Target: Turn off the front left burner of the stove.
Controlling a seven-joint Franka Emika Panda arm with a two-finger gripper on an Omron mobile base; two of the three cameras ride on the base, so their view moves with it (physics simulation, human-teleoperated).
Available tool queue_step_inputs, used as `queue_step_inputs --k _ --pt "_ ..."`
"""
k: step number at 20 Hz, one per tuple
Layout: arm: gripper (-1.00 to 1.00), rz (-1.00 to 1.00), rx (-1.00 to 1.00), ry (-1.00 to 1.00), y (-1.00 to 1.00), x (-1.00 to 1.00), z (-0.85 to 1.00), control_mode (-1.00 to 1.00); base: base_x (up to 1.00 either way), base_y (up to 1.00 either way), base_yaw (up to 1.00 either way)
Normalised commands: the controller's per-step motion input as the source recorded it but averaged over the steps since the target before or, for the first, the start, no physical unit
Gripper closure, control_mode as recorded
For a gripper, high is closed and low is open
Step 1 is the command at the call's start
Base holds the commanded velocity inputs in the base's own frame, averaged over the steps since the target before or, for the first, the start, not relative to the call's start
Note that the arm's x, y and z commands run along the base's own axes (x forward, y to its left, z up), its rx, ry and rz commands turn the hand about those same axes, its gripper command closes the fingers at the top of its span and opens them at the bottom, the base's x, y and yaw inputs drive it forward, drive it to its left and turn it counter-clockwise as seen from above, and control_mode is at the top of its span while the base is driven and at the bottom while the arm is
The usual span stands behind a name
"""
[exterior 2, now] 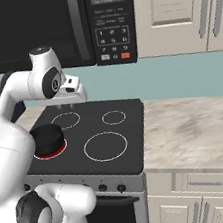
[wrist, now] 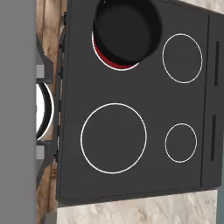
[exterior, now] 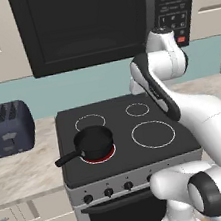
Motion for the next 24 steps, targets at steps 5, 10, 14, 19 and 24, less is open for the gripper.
queue_step_inputs --k 5,10,14,19,24 --pt "-1.00 0.01 -0.08 0.00 0.00 -0.32 -0.18 -1.00 0.00 0.00 0.00" --pt "-1.00 0.03 -0.12 -0.04 0.27 -0.93 -0.37 -1.00 0.00 0.00 0.00" --pt "-1.00 0.02 -0.14 0.00 0.42 -0.66 -0.17 -1.00 0.00 0.00 0.00" --pt "-1.00 0.27 -0.24 0.06 0.57 -0.53 -0.05 -1.00 0.00 0.00 0.00" --pt "-1.00 0.64 -0.30 0.20 0.73 -0.46 -0.16 -1.00 0.00 0.00 0.00"
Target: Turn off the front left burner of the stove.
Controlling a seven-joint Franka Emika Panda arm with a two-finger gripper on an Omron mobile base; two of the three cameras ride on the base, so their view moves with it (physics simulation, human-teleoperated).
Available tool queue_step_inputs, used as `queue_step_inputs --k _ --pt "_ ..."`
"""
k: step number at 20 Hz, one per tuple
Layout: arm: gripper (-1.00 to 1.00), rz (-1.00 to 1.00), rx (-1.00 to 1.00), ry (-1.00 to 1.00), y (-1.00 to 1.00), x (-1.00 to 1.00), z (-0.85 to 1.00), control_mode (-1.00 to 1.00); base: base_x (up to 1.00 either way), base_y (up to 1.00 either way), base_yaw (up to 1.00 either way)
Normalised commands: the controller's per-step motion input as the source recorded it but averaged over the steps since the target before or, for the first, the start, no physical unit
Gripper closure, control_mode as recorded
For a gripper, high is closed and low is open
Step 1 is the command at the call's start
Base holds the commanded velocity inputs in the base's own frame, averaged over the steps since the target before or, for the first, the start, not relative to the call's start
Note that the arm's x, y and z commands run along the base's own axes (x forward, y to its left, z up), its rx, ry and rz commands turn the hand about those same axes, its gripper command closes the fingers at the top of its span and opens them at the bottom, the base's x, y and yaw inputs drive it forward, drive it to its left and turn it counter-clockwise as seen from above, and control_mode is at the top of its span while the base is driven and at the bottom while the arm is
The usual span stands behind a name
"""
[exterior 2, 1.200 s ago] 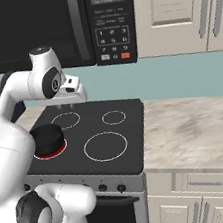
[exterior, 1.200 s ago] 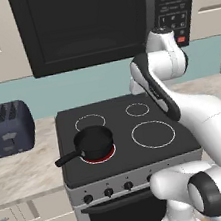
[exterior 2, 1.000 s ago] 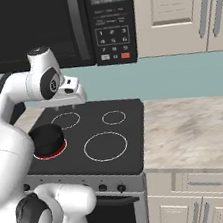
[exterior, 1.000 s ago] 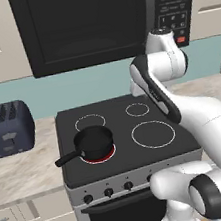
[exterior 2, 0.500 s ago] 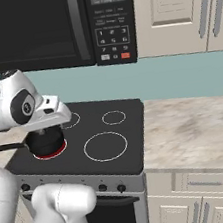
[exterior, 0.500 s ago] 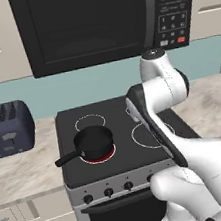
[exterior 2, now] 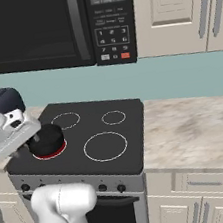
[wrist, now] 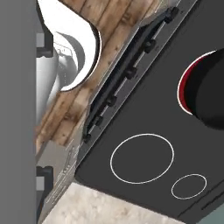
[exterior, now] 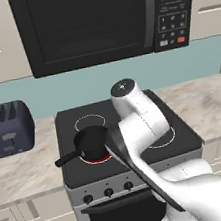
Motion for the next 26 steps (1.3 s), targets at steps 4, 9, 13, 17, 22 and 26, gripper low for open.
queue_step_inputs --k 4,9,13,17,22,26 --pt "-1.00 0.70 -0.35 0.23 0.74 -0.29 -0.34 -1.00 0.00 0.00 0.00" --pt "-1.00 0.69 -0.37 0.12 0.70 -0.28 -0.70 -1.00 0.00 0.00 0.00" --pt "-1.00 0.44 -0.27 0.01 0.57 -0.20 -0.96 -1.00 0.00 0.00 0.00" --pt "-1.00 0.37 -0.19 0.00 0.43 -0.06 -0.92 -1.00 0.00 0.00 0.00" --pt "-1.00 0.29 -0.14 0.00 0.31 0.26 -0.68 -1.00 0.00 0.00 0.00" --pt "-1.00 0.24 -0.19 0.04 0.62 0.34 -0.45 -1.00 0.00 0.00 0.00"
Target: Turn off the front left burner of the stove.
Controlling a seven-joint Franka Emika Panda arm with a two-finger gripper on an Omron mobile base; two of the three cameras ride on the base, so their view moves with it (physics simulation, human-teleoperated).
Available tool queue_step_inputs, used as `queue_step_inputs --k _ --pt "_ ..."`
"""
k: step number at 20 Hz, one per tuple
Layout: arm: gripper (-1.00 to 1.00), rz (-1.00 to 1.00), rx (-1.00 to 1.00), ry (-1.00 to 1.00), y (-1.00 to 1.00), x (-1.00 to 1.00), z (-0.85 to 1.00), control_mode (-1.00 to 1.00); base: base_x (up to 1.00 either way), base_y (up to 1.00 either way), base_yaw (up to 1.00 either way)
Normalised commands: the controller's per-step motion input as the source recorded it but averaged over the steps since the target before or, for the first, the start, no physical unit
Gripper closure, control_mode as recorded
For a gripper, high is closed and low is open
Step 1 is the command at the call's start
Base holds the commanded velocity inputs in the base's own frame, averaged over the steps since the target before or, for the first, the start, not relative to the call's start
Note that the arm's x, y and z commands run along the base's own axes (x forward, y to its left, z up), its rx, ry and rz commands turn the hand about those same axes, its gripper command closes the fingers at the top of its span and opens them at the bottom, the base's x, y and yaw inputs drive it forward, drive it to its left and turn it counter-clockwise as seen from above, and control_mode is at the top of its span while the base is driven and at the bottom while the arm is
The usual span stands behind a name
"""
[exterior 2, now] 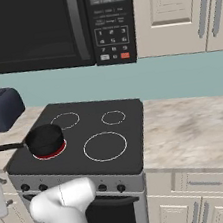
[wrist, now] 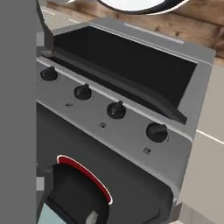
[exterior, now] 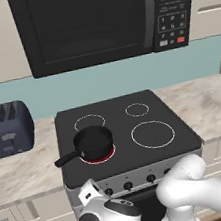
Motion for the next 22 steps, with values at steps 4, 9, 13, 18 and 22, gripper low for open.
queue_step_inputs --k 4,9,13,18,22 --pt "-1.00 0.12 -0.25 0.00 0.68 0.07 -0.37 -1.00 0.00 0.00 0.00" --pt "-1.00 0.02 -0.24 -0.09 0.37 0.00 -0.42 -1.00 0.00 0.00 0.00" --pt "-1.00 0.00 -0.17 -0.16 0.06 0.17 -0.21 -1.00 0.00 0.00 0.00" --pt "-1.00 0.03 -0.14 -0.06 0.19 0.32 -0.14 -1.00 0.00 0.00 0.00" --pt "-1.00 0.12 -0.07 -0.07 0.00 0.14 0.00 -1.00 0.00 0.00 0.00"
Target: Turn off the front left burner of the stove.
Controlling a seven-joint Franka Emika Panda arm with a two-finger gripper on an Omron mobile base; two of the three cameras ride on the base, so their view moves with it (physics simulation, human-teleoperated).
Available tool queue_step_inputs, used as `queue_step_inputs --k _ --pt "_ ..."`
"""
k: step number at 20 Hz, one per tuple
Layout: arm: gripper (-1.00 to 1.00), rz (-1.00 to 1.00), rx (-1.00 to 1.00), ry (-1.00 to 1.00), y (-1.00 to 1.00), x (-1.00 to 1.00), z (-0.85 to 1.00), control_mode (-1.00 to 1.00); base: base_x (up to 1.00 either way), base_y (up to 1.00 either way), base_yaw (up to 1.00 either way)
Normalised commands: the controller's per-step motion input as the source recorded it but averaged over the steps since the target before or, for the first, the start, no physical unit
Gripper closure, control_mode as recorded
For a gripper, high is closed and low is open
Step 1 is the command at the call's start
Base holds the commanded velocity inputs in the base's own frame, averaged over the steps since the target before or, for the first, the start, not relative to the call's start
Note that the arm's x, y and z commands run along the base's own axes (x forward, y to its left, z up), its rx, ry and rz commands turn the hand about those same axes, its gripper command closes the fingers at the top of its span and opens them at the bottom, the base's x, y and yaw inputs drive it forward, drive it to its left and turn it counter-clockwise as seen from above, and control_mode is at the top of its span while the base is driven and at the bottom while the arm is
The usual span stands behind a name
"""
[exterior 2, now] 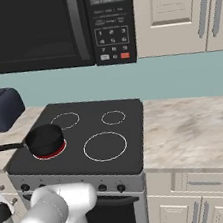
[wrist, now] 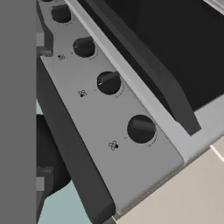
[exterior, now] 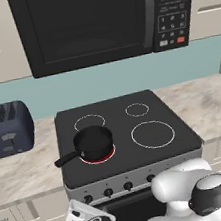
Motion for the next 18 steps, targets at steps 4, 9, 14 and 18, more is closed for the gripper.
queue_step_inputs --k 4,9,14,18 --pt "-1.00 0.10 -0.04 -0.06 0.00 0.06 -0.01 -1.00 0.00 0.00 0.00" --pt "-1.00 0.15 -0.01 -0.07 -0.03 0.13 -0.12 -1.00 0.00 0.00 0.00" --pt "-1.00 0.16 0.00 -0.04 -0.16 0.30 -0.08 -1.00 0.00 0.00 0.00" --pt "-1.00 0.13 0.00 -0.04 -0.16 0.20 -0.05 -1.00 0.00 0.00 0.00"
